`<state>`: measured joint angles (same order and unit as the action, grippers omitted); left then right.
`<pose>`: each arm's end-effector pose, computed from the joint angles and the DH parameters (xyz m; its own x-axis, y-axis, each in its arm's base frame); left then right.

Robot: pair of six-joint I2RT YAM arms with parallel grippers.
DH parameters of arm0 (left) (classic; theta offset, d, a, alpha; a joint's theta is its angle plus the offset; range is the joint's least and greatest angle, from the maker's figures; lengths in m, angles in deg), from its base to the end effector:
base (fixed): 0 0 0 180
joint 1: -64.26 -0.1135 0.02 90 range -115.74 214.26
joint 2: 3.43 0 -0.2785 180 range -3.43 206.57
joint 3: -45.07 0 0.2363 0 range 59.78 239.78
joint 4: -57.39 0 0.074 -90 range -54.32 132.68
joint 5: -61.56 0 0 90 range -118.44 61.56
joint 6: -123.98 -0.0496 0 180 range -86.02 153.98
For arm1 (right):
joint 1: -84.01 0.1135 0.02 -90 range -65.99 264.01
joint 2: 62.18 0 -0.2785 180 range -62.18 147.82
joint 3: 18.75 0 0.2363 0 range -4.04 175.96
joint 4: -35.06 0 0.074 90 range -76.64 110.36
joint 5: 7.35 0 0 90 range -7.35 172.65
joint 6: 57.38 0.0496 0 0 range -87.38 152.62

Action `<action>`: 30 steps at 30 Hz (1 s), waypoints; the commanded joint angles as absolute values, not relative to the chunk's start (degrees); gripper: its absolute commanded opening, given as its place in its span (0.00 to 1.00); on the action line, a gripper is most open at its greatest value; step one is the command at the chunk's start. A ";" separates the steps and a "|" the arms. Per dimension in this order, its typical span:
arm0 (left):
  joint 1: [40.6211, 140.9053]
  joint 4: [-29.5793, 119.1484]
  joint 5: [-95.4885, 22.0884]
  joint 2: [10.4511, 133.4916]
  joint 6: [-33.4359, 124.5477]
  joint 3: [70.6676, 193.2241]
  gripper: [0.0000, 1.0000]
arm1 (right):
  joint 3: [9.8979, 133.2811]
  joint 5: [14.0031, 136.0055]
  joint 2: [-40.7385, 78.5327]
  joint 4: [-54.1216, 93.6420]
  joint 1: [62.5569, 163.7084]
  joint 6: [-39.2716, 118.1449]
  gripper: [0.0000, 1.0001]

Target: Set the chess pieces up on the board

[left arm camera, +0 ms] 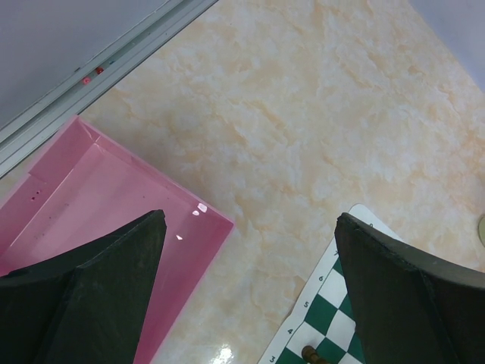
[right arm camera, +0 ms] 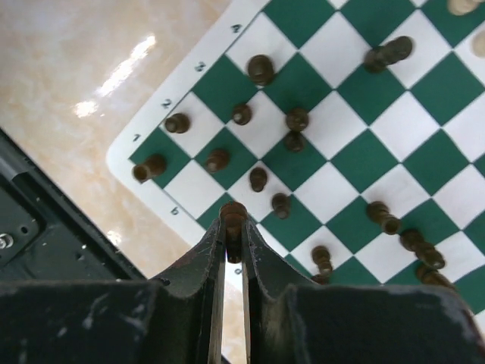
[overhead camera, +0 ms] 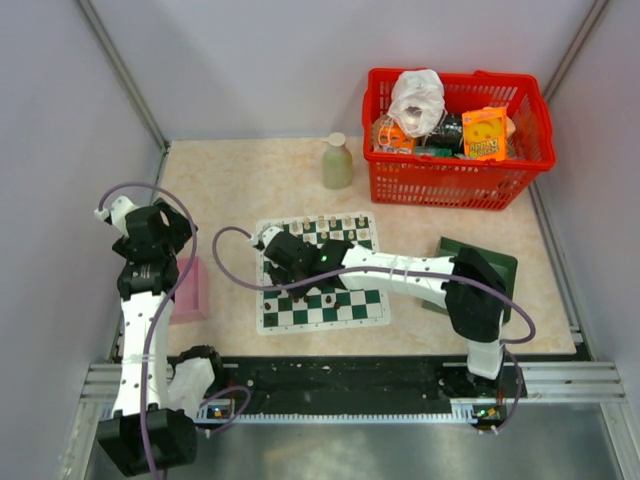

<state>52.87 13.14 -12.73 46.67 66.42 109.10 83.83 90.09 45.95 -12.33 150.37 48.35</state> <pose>0.1697 0.0479 0.3226 -0.1928 -0.5656 -0.8018 -0.6193 0.7040 -0.3477 0.1727 0.3786 0.2570 -0.5458 -0.5765 -0.6081 -0.7575 0.6497 0.0639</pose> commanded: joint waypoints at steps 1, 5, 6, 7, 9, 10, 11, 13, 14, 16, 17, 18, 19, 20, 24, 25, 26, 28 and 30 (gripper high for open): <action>52.40 15.43 -11.48 43.59 66.94 107.94 0.99 | 88.41 89.50 48.46 -14.44 153.17 49.41 0.09; 52.40 15.61 -11.47 42.36 66.58 107.94 0.99 | 91.58 89.94 52.77 -16.29 154.75 48.88 0.09; 52.40 15.52 -11.48 42.44 66.50 107.94 0.99 | 92.28 89.68 53.39 -16.73 154.84 48.62 0.09; 52.40 15.44 -11.65 42.53 66.41 107.94 0.99 | 92.72 89.68 54.00 -16.91 155.19 48.53 0.09; 52.40 15.52 -11.74 42.53 66.50 107.85 0.99 | 93.34 89.76 55.14 -17.52 155.46 48.27 0.09; 52.40 15.52 -11.57 42.53 66.41 107.85 0.99 | 93.69 89.76 55.67 -17.61 155.55 48.09 0.09; 52.40 15.52 -11.48 42.62 66.49 107.77 0.99 | 93.86 89.76 56.11 -17.96 155.64 48.00 0.09; 52.40 15.52 -11.30 42.62 66.23 107.85 0.99 | 94.22 89.59 56.64 -18.23 155.55 48.09 0.09; 52.40 15.52 -11.30 42.62 66.23 107.94 0.99 | 94.30 89.33 56.91 -18.14 155.64 48.18 0.09; 52.40 15.52 -11.39 42.62 66.14 108.03 0.99 | 94.57 88.80 57.61 -18.23 155.72 47.92 0.09; 52.31 15.61 -11.30 42.79 66.14 108.03 0.99 | 94.83 88.45 57.79 -18.14 155.72 48.00 0.09; 52.40 15.61 -11.39 42.80 66.14 108.03 0.99 | 94.92 88.19 58.05 -18.23 155.72 47.92 0.09; 52.40 15.70 -11.47 42.88 66.14 108.03 0.99 | 95.09 88.18 58.22 -18.23 155.81 47.92 0.09; 52.40 15.70 -11.48 42.97 66.14 108.03 0.99 | 95.27 88.10 58.31 -18.23 155.90 47.91 0.09; 52.40 15.96 -11.48 43.15 66.15 108.03 0.99 | 95.89 87.92 59.28 -18.23 155.99 47.83 0.09; 52.40 15.96 -11.65 43.06 66.14 108.03 0.99 | 96.06 87.74 59.63 -18.23 155.99 47.83 0.09; 52.40 15.79 -11.48 43.15 66.14 108.20 0.99 | 96.15 87.74 59.81 -18.23 155.99 47.83 0.09; 52.40 15.79 -11.39 43.15 66.06 108.12 0.99 | 96.33 87.48 60.33 -18.14 156.08 47.57 0.09; 52.40 15.79 -11.39 43.15 66.06 108.20 0.99 | 96.33 87.48 60.69 -17.88 156.08 47.56 0.09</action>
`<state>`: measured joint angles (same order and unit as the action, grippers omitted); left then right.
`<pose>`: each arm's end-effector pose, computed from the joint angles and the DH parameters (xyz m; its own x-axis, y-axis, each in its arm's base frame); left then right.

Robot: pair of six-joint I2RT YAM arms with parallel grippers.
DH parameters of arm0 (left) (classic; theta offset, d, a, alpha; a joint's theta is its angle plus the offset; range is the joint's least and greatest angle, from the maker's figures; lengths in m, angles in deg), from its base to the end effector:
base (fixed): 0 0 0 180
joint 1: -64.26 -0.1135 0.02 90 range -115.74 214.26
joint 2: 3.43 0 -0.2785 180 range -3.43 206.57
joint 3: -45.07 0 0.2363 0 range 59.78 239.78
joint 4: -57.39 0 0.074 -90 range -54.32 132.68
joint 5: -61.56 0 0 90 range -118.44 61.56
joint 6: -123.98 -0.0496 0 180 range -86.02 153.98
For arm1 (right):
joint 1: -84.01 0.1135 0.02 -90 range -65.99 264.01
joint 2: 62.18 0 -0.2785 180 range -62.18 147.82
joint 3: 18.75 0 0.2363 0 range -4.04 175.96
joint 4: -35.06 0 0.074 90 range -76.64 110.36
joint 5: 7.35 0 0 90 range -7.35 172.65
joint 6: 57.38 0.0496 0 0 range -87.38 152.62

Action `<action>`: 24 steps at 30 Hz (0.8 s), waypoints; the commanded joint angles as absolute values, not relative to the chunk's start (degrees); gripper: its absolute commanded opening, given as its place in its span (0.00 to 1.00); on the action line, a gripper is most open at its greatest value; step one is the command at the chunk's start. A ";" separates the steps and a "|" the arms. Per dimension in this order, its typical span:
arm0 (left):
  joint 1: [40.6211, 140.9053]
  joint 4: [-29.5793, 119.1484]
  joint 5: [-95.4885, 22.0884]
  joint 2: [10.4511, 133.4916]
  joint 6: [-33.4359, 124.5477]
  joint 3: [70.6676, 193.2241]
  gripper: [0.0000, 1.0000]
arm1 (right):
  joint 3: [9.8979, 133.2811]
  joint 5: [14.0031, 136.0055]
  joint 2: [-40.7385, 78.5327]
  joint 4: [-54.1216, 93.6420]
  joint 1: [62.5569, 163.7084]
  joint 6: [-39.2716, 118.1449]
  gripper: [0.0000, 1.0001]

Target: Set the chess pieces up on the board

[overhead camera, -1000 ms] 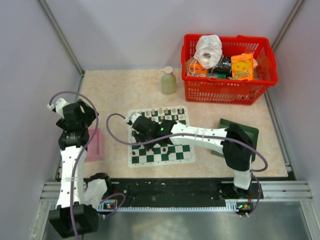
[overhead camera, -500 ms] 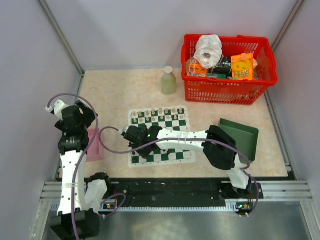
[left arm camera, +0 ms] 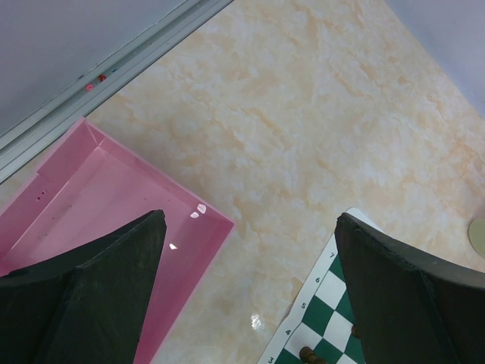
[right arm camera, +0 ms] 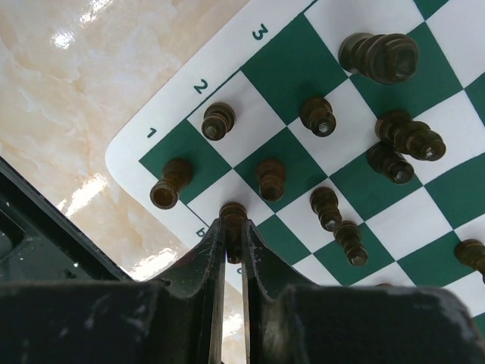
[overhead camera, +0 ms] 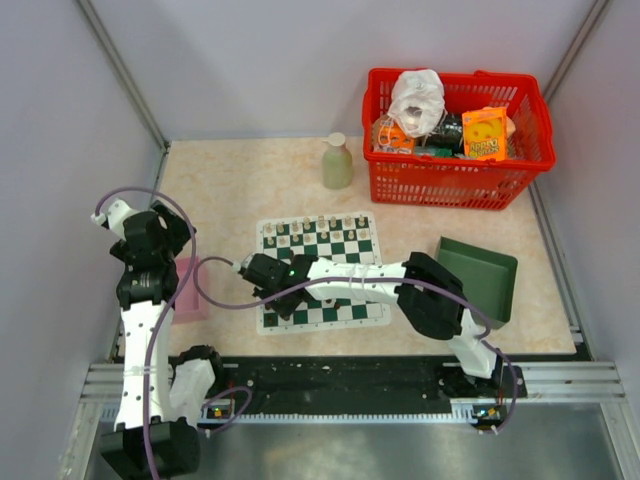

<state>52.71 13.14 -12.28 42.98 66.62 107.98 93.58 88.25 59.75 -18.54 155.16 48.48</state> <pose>0.1561 0.0460 0.3257 -0.1503 -0.5595 -0.8151 -0.6112 0.7006 -0.3682 0.1519 0.4299 0.2003 -0.5309 -0.7133 -0.4575 -0.8135 0.5802 0.0394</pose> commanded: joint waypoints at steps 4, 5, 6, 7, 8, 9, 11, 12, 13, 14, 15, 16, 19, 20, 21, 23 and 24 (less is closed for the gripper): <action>52.31 15.96 -11.39 43.41 65.97 108.20 0.99 | 95.98 87.13 60.78 -17.44 156.08 47.74 0.11; 52.48 15.96 -11.30 43.32 66.06 108.20 0.99 | 95.80 86.95 60.69 -17.35 156.16 47.74 0.12; 52.31 15.96 -11.39 43.32 66.06 108.29 0.99 | 95.63 86.69 60.60 -17.09 156.08 47.74 0.15; 52.40 15.96 -11.47 43.32 66.06 108.29 0.99 | 95.28 86.51 60.51 -16.82 156.08 47.74 0.16; 52.40 15.96 -11.56 43.32 66.06 108.29 0.99 | 95.10 86.34 60.25 -16.65 156.16 47.91 0.18; 52.40 15.96 -11.65 43.41 66.06 108.29 0.99 | 94.83 86.16 60.07 -16.47 156.16 47.83 0.20; 52.40 15.96 -11.65 43.32 65.97 108.12 0.99 | 94.66 86.07 59.64 -16.38 156.16 48.00 0.24; 52.40 15.88 -11.74 43.41 65.97 108.12 0.99 | 94.48 85.99 59.37 -16.21 156.08 48.00 0.26; 52.40 15.96 -11.74 43.50 65.97 108.12 0.99 | 94.39 85.90 59.11 -16.12 156.08 47.92 0.29; 52.40 15.96 -11.83 43.59 65.97 108.12 0.99 | 94.39 85.81 58.67 -16.03 156.16 48.00 0.30; 52.31 15.88 -11.83 43.59 65.97 108.12 0.99 | 94.39 85.81 58.32 -15.94 156.08 47.92 0.31; 52.31 15.96 -12.00 43.59 65.97 108.03 0.99 | 94.31 85.90 57.79 -15.86 156.16 48.09 0.32; 52.31 15.79 -11.83 43.59 65.88 108.12 0.99 | 93.87 87.12 55.77 -15.59 156.16 48.18 0.36; 52.22 15.79 -11.91 43.59 65.88 108.03 0.99 | 93.52 88.00 54.81 -15.59 156.16 48.09 0.37; 52.31 15.79 -11.92 43.59 65.88 108.03 0.99 | 93.17 89.05 53.58 -15.50 156.08 47.83 0.37; 52.31 15.61 -11.83 43.67 65.88 108.03 0.99 | 91.16 91.51 50.60 -14.63 155.90 47.48 0.38; 52.31 15.70 -11.91 43.50 65.88 108.12 0.99 | 90.10 92.57 48.75 -13.93 155.81 47.39 0.43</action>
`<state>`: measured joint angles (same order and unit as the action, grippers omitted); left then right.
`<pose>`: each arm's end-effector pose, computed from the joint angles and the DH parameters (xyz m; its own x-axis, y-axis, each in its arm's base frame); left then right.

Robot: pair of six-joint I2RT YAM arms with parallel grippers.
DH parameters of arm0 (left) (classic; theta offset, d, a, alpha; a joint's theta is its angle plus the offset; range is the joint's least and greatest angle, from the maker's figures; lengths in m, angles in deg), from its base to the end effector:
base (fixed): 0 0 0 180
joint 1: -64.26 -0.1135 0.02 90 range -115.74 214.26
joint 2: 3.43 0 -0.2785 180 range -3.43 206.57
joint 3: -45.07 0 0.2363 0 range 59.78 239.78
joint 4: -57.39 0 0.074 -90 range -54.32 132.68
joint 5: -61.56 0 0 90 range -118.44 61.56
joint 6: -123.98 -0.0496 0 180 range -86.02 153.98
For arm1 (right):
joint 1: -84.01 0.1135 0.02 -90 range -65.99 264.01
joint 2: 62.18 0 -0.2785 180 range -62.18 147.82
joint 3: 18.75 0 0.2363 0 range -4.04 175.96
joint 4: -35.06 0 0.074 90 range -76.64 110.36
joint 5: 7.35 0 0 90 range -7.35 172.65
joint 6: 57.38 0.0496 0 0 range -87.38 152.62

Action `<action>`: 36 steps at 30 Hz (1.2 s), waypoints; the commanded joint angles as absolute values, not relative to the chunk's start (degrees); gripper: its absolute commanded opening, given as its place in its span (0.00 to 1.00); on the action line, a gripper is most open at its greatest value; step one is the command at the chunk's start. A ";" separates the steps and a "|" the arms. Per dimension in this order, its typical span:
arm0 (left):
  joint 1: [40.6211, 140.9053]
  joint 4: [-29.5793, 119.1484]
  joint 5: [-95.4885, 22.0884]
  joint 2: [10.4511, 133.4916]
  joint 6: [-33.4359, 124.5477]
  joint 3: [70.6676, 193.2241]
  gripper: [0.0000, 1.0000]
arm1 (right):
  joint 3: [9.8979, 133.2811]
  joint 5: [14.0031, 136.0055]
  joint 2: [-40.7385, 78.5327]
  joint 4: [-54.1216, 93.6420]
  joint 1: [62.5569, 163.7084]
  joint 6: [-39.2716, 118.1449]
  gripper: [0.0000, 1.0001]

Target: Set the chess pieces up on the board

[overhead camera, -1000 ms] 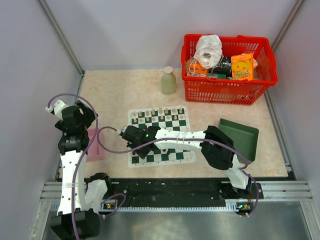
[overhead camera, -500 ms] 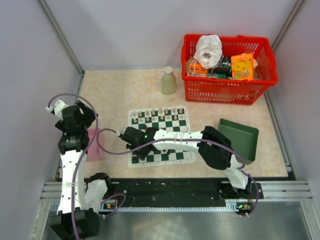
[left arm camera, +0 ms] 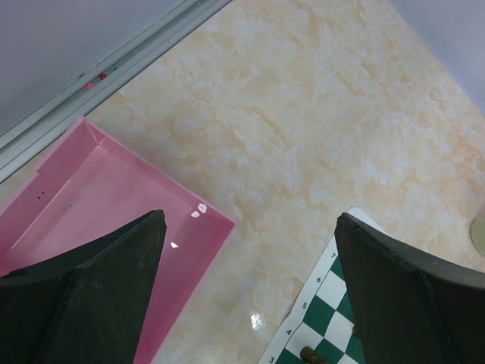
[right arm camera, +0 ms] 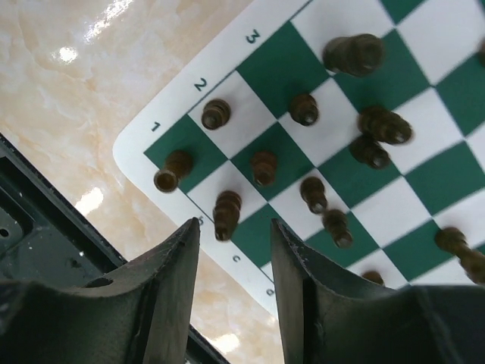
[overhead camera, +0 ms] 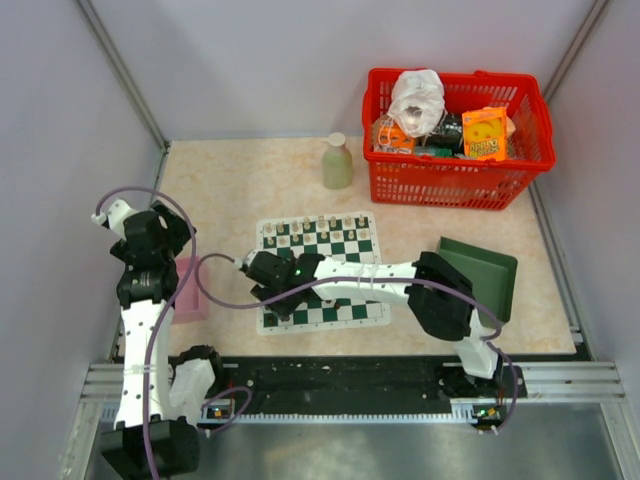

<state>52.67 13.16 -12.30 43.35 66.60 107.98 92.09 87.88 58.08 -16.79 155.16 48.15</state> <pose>0.1575 0.0464 0.3248 -0.1551 -0.5604 -0.8136 -0.6136 0.7001 -0.3652 0.1506 0.4270 0.2072 -0.5215 -0.7023 -0.4845 -0.8185 0.5721 0.0517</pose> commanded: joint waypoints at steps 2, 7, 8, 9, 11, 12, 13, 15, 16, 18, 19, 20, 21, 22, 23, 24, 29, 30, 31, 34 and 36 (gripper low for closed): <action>52.31 15.61 -11.83 43.67 65.97 108.12 0.99 | 87.03 94.77 45.06 -12.09 155.38 47.56 0.45; 52.22 15.61 -12.53 43.50 66.23 108.12 0.99 | 79.47 99.07 35.48 -8.39 151.52 49.14 0.54; 52.22 15.61 -12.53 43.50 66.32 108.12 0.99 | 77.62 99.78 33.81 -7.86 150.29 49.84 0.55; 52.14 15.61 -12.53 43.50 66.32 108.12 0.99 | 75.87 99.78 31.97 -7.16 148.62 50.46 0.56; 52.22 15.61 -12.79 43.41 66.41 108.12 0.99 | 72.00 98.82 28.89 -5.76 144.50 52.30 0.60; 52.22 15.70 -12.88 43.50 66.49 108.12 0.99 | 70.07 97.69 27.57 -4.96 142.13 53.27 0.60; 52.22 15.79 -12.97 43.50 66.50 108.12 0.99 | 68.22 96.28 26.77 -4.52 139.93 54.15 0.60; 52.22 15.79 -13.14 43.50 66.50 108.12 0.99 | 65.31 93.82 25.45 -4.08 135.79 55.38 0.60; 52.22 15.79 -13.15 43.59 66.58 108.12 0.99 | 64.00 92.85 25.18 -3.73 134.12 55.73 0.60; 52.22 15.87 -13.14 43.59 66.67 108.03 0.99 | 61.88 92.31 24.83 -3.46 132.00 55.74 0.60; 52.22 15.96 -13.32 43.67 66.58 108.03 0.99 | 61.09 92.49 24.83 -3.46 131.21 55.82 0.60; 52.22 15.96 -13.32 43.67 66.67 107.94 0.99 | 60.56 92.31 25.00 -3.38 130.77 55.74 0.60; 52.22 16.05 -13.32 43.67 66.67 107.94 0.99 | 59.86 91.70 25.26 -3.29 130.33 55.65 0.60; 52.22 16.14 -13.41 43.85 66.76 107.94 0.99 | 59.76 91.00 25.62 -3.29 130.24 55.65 0.60; 52.22 16.22 -13.50 43.85 66.76 107.94 0.99 | 59.59 89.95 26.05 -3.20 130.15 55.30 0.59; 52.22 16.31 -13.58 43.94 66.85 107.85 0.99 | 59.68 88.64 26.41 -2.94 130.24 55.30 0.59; 52.13 16.66 -14.20 44.20 67.11 107.68 0.99 | 61.08 86.69 28.17 -2.67 130.50 55.12 0.56; 52.13 16.67 -14.11 44.20 67.20 107.76 0.99 | 61.52 86.43 28.43 -2.50 130.59 54.69 0.56; 52.13 16.67 -14.20 44.20 67.11 107.68 0.99 | 62.22 85.99 28.87 -2.67 130.94 54.16 0.56; 52.05 16.75 -14.20 44.29 67.11 107.68 0.99 | 64.59 86.07 31.06 -3.28 131.46 53.19 0.54; 52.13 16.75 -14.11 44.29 67.02 107.68 0.99 | 66.17 86.42 32.56 -4.16 132.34 52.23 0.52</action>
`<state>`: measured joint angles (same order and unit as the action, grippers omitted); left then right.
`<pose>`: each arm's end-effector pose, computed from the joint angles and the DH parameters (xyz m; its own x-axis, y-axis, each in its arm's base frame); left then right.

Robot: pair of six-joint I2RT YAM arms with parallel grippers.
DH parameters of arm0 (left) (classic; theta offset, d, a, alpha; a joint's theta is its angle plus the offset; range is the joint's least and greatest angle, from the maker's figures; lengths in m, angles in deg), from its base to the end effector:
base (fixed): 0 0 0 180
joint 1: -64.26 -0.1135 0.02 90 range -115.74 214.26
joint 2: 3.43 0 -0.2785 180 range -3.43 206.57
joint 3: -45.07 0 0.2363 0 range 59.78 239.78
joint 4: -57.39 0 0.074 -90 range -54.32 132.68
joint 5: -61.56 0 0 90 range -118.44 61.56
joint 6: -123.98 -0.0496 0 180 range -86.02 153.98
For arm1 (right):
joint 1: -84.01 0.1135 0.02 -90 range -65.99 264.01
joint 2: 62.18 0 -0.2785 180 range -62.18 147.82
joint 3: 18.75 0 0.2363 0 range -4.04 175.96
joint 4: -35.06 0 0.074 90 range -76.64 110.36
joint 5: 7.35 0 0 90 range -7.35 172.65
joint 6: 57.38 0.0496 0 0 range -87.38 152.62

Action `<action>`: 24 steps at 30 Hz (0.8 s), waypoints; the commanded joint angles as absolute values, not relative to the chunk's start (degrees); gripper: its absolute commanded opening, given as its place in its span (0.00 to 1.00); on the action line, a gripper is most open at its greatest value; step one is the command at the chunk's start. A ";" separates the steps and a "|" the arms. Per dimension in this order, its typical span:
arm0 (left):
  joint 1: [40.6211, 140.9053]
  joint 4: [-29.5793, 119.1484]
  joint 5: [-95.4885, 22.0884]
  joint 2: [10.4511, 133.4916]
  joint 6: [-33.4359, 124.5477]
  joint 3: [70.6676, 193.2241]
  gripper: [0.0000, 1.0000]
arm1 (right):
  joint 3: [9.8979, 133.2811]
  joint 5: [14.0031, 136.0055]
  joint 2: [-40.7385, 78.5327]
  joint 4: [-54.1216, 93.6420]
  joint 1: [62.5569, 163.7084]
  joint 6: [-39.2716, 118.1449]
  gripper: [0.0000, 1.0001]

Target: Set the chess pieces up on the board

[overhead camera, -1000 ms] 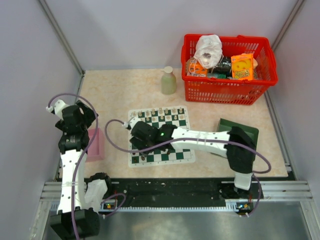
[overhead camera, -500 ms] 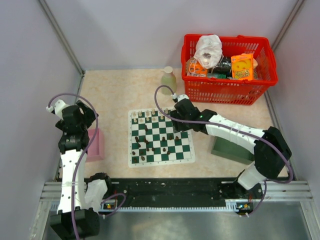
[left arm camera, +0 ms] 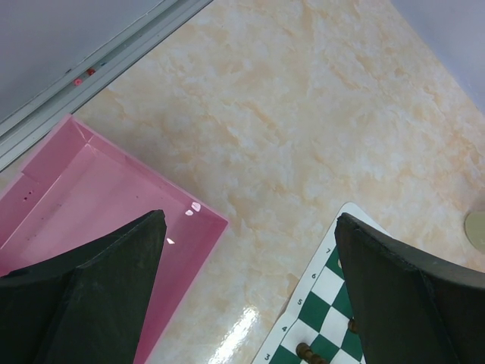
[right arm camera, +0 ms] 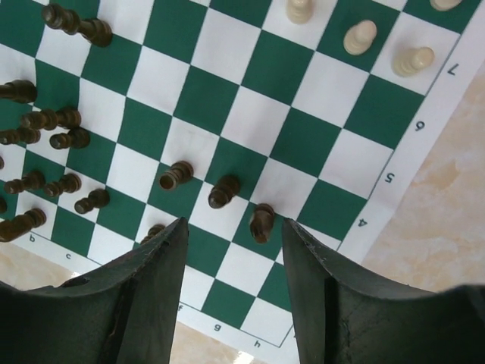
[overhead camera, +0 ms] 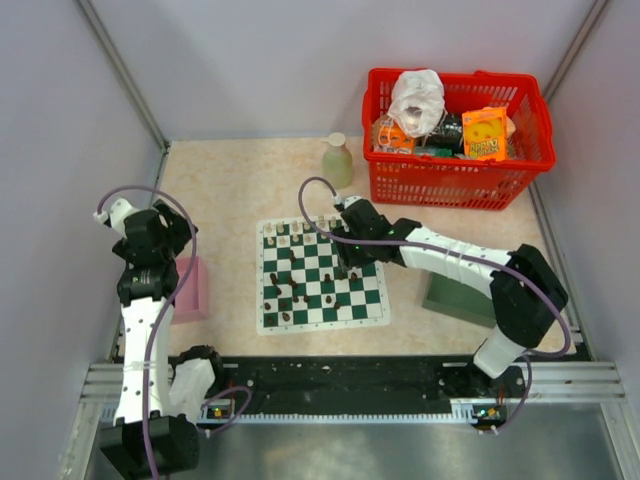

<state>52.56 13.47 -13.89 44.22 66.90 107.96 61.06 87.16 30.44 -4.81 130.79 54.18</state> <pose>0.1614 0.0462 0.3229 -0.1705 -0.5725 -0.8020 -0.6013 0.7052 -0.3756 0.2343 0.2436 0.2411 -0.7615 -0.2753 -0.5868 -0.4452 0.8802 0.1646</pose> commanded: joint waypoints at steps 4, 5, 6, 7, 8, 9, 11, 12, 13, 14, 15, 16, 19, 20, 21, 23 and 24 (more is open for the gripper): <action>52.05 16.93 -13.94 44.47 66.94 107.59 0.99 | 68.98 87.21 36.33 -5.48 133.57 51.08 0.47; 52.13 16.93 -13.94 44.47 66.85 107.59 0.99 | 69.51 87.82 37.12 -6.09 133.75 51.08 0.47; 52.13 16.84 -13.85 44.55 66.76 107.68 0.99 | 69.95 88.00 37.74 -6.45 133.93 50.99 0.46; 52.13 16.75 -13.85 44.64 66.67 107.76 0.99 | 70.48 88.01 38.27 -6.89 134.01 51.08 0.45; 52.13 16.75 -13.67 44.55 66.58 107.85 0.99 | 70.66 88.35 38.80 -7.15 134.10 51.17 0.44; 52.13 16.84 -13.59 44.73 66.50 107.85 0.99 | 70.84 88.71 39.15 -7.50 134.10 51.25 0.43; 52.13 16.84 -13.50 44.73 66.50 108.03 0.99 | 71.01 89.32 39.59 -8.20 134.10 51.61 0.42; 52.13 16.84 -13.50 44.82 66.50 108.03 0.99 | 70.93 89.32 39.68 -8.30 134.10 51.69 0.41; 52.13 16.93 -13.58 44.90 66.50 108.03 0.99 | 70.84 89.24 40.03 -8.47 134.10 51.78 0.40; 52.13 17.02 -13.50 44.91 66.50 108.03 0.99 | 70.84 88.80 40.21 -8.56 134.10 51.70 0.38; 52.13 17.10 -13.58 44.99 66.58 107.94 0.99 | 70.93 88.45 40.56 -8.56 134.10 51.52 0.36; 52.13 17.19 -13.76 45.17 66.58 107.94 0.99 | 71.01 88.19 40.73 -8.56 134.19 51.43 0.34; 52.13 17.28 -13.94 45.26 66.67 107.94 0.99 | 71.19 87.39 41.44 -8.47 134.10 50.91 0.33; 52.13 17.28 -14.02 45.17 66.58 107.94 0.99 | 71.36 87.30 41.70 -8.39 134.10 50.90 0.33; 52.13 17.19 -13.85 45.08 66.58 107.94 0.99 | 71.37 87.13 42.05 -8.47 134.19 50.90 0.33; 52.13 17.19 -13.85 45.08 66.58 107.94 0.99 | 71.89 86.95 42.58 -8.47 134.10 50.73 0.32; 52.13 17.19 -13.85 44.99 66.58 107.94 0.99 | 71.89 86.78 42.76 -8.39 134.10 50.81 0.31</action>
<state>52.56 14.45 -14.02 45.21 66.86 107.96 68.88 87.44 41.98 -8.86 133.76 51.63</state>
